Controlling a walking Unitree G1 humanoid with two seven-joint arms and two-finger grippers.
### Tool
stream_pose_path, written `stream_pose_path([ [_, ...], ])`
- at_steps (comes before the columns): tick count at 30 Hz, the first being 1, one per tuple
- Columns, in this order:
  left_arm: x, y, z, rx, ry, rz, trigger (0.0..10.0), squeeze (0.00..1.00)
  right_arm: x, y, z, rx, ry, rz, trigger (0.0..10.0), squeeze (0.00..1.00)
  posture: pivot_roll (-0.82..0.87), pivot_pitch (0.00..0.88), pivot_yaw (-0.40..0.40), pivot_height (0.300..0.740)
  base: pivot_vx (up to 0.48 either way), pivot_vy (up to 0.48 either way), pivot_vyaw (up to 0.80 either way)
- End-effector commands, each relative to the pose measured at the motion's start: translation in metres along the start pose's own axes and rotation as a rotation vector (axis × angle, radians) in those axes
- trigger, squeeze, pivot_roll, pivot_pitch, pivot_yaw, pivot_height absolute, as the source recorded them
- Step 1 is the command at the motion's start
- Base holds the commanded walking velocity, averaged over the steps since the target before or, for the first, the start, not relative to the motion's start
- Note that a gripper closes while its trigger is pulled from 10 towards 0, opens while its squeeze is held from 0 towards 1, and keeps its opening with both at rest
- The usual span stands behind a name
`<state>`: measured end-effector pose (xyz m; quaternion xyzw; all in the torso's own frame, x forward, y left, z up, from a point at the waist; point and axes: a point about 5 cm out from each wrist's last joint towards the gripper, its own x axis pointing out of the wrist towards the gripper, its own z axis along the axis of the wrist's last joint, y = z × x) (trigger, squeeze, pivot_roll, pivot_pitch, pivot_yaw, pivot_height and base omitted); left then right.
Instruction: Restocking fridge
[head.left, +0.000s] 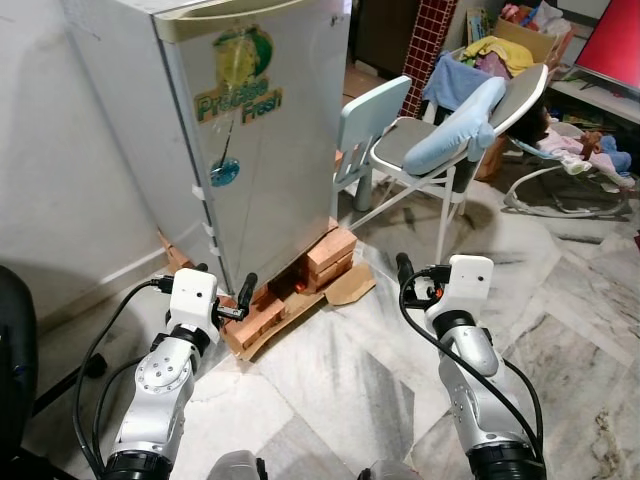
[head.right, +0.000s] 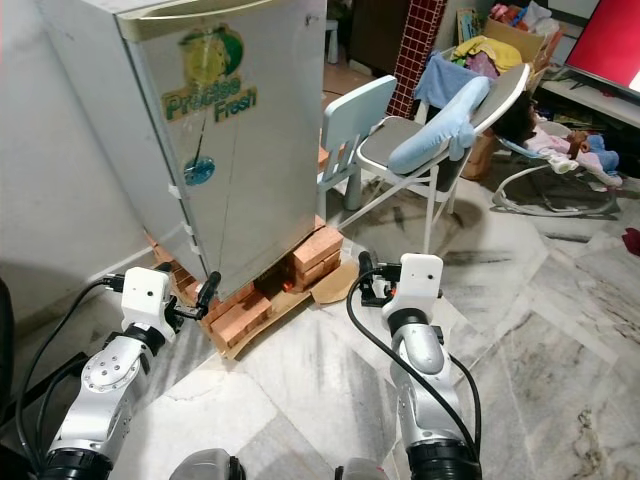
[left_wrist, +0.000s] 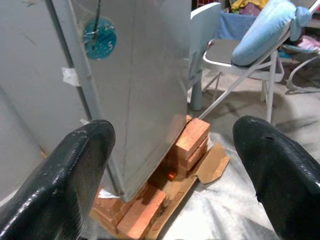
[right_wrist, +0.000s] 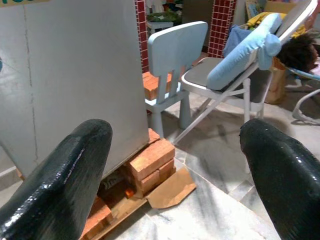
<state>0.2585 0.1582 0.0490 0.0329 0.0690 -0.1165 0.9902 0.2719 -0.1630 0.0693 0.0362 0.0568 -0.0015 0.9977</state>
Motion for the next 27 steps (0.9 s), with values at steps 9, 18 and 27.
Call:
stream_pose_path([
  [9,0.006,-0.002,0.007,0.026,-0.026,-0.012,10.0,0.00,0.007,0.002,0.005,-0.010,-0.014,0.002,10.0,0.00,0.02,0.000,-0.015,0.740,0.000,0.000,0.00],
  [18,0.005,-0.002,0.013,0.043,-0.043,0.019,10.0,0.00,0.008,0.008,0.006,-0.007,-0.014,0.035,10.0,0.00,0.05,0.027,-0.062,0.740,0.000,0.000,0.00],
  [27,-0.001,-0.007,0.012,0.015,-0.047,0.086,10.0,0.00,0.014,0.010,0.009,-0.034,-0.004,0.089,10.0,0.00,0.08,0.045,-0.117,0.740,0.000,0.000,0.00],
])
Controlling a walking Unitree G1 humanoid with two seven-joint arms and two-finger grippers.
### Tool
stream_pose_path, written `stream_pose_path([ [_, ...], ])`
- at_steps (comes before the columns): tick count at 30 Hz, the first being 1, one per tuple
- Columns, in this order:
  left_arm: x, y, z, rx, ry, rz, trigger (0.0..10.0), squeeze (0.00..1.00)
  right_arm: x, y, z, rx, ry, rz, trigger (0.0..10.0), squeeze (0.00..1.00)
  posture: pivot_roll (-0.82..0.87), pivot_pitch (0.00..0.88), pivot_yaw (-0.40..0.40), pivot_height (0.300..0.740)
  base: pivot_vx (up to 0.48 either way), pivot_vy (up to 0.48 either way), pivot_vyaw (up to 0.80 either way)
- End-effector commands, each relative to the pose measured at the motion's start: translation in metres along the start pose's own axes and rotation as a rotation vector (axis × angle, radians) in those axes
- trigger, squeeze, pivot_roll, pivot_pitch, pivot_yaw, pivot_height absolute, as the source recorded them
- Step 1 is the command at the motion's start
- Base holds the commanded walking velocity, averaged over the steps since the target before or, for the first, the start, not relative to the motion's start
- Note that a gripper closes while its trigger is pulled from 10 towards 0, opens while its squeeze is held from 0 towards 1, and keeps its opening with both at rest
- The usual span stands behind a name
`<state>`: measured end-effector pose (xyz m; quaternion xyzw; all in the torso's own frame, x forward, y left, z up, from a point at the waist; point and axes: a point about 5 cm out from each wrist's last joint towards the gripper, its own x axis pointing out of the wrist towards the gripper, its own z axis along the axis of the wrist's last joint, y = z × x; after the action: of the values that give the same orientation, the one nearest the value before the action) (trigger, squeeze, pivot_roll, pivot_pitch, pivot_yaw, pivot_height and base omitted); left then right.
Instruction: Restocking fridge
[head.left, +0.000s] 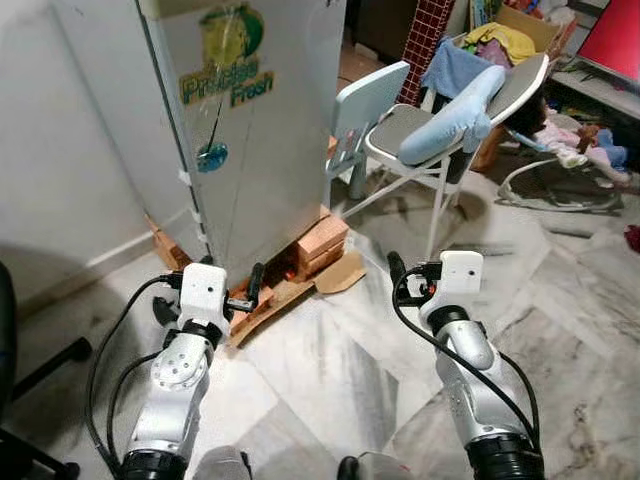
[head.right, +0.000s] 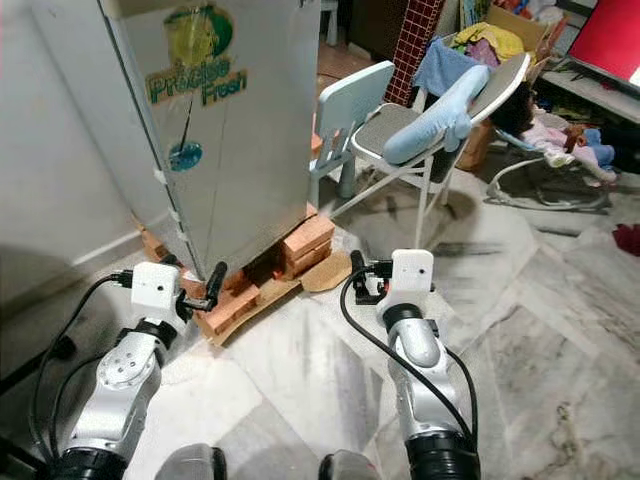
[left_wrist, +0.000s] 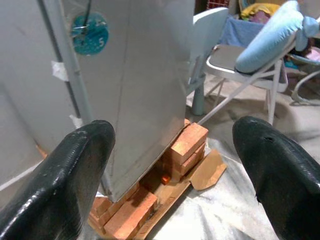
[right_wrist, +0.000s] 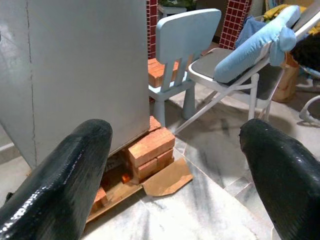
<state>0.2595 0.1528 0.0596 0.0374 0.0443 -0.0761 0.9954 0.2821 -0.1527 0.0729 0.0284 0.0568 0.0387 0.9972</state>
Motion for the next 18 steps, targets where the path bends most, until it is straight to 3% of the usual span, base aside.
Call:
stream_pose_path([
  [1,-0.0021,-0.0022,0.0002,0.006,0.000,0.003,10.0,0.00,0.0046,-0.0007,0.0051,-0.018,-0.008,0.012,10.0,0.00,0.08,0.045,-0.117,0.740,0.000,0.000,0.00],
  [18,0.0006,0.0005,0.0016,0.019,0.004,-0.005,10.0,0.00,0.0030,-0.0051,0.0051,-0.014,-0.015,-0.036,10.0,0.00,0.04,0.009,-0.071,0.740,0.000,0.000,0.00],
])
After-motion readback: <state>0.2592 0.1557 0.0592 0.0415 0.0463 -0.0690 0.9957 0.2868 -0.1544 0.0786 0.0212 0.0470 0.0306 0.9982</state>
